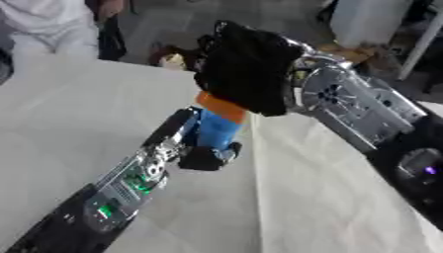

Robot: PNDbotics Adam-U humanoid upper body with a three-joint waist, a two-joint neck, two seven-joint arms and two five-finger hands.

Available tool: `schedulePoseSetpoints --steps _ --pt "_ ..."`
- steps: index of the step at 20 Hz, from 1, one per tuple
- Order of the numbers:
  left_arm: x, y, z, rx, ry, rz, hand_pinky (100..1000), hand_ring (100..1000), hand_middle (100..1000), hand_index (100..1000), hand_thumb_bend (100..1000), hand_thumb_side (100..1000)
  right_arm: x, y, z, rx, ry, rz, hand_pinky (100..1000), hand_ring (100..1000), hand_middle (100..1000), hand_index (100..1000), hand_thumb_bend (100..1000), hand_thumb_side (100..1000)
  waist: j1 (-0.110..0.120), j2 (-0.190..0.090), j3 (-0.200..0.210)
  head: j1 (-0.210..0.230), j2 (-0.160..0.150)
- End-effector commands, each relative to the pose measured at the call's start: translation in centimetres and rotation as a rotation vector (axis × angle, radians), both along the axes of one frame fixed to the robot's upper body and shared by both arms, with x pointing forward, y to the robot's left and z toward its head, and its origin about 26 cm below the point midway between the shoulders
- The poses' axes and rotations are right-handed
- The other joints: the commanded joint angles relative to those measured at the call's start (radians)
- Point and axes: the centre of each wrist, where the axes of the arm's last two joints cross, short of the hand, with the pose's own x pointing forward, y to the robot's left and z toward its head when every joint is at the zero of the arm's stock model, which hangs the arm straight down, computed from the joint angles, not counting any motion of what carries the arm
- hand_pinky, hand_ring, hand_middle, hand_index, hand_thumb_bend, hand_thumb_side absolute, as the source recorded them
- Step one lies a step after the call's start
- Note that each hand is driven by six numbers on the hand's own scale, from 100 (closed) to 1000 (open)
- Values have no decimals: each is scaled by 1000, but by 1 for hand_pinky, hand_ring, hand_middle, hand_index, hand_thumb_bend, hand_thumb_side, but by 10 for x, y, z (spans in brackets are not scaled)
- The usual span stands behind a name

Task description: Pour the contents of one cup into another cup.

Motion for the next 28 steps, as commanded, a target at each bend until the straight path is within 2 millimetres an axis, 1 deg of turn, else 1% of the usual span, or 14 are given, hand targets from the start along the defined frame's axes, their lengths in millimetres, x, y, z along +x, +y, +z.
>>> schedulePoseSetpoints --steps 1,3,5,8,11,12,13,15,17,20,24,26,28 --pt "-2 -3 11 -18 -34 -11 222 354 509 335 100 276 8 -13 9 154 8 -21 292 566 675 644 100 454 -4 -32 -1 0 -13" --pt "-2 -3 11 -19 -36 -12 222 355 509 335 100 274 15 -20 7 312 93 -28 277 505 580 630 100 475 -2 -31 -2 -1 -13" --pt "-2 -2 12 -19 -41 -11 222 355 509 335 100 267 20 -27 8 515 211 -38 257 455 489 590 100 478 0 -29 -2 -2 -13" --pt "-2 -1 13 -16 -61 -9 222 355 509 334 100 261 23 -37 12 786 384 -55 240 403 409 550 100 467 3 -27 -2 -3 -14" --pt "-3 0 13 -10 -84 -10 222 355 510 334 100 262 21 -47 16 984 492 -49 229 364 357 519 100 448 6 -24 -4 -2 -15" --pt "-3 0 13 -8 -90 -10 222 355 510 334 100 262 19 -50 18 1034 520 -43 229 364 357 519 100 448 7 -23 -5 -2 -15" --pt "-3 1 14 -7 -96 -9 222 355 510 334 100 263 19 -52 19 1079 542 -40 223 345 330 502 100 429 8 -22 -5 -2 -15" --pt "-4 2 15 -4 -120 -8 222 355 510 334 100 264 17 -60 21 1199 589 -31 222 335 315 491 100 415 11 -19 -6 -2 -17" --pt "-5 4 17 -2 -149 -5 222 356 510 334 100 266 15 -67 23 1311 620 -15 236 323 299 477 100 392 14 -17 -7 -3 -18" --pt "-7 9 19 5 -193 5 221 356 510 333 100 268 14 -78 23 1498 665 13 252 309 279 459 100 337 21 -12 -8 -8 -22" --pt "-9 21 24 -8 -277 15 227 358 515 330 100 282 12 -93 22 1744 685 84 253 309 275 451 100 288 28 -8 -10 -26 -25" --pt "-10 30 28 -43 -342 14 231 362 516 332 100 296 10 -99 19 1834 682 131 256 312 276 450 100 268 32 -5 -11 -34 -27" --pt "-9 40 28 -64 -399 14 237 366 519 336 100 298 10 -103 12 1904 691 167 267 319 276 449 100 251 37 -2 -13 -39 -32"
